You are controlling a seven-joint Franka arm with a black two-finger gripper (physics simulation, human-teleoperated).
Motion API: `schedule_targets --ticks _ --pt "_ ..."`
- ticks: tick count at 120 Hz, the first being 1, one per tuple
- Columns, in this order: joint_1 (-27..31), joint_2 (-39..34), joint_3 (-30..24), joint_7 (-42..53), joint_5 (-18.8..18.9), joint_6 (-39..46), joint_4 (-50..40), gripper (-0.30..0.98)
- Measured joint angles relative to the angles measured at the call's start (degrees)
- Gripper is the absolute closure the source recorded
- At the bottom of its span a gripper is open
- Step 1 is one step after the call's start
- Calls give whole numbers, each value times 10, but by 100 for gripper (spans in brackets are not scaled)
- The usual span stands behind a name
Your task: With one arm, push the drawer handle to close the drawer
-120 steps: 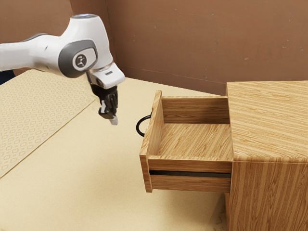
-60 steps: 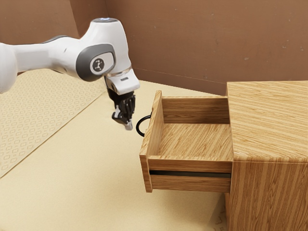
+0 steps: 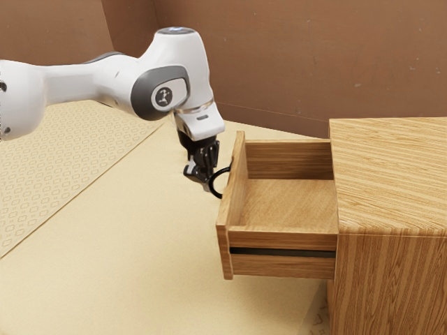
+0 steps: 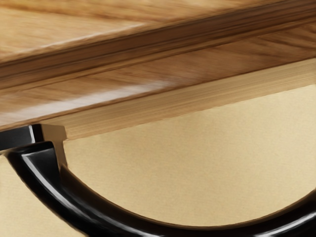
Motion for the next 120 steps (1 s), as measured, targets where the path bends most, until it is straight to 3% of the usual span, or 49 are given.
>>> schedule_targets --ticks 120 --pt "-68 111 -7 -62 -17 16 134 79"
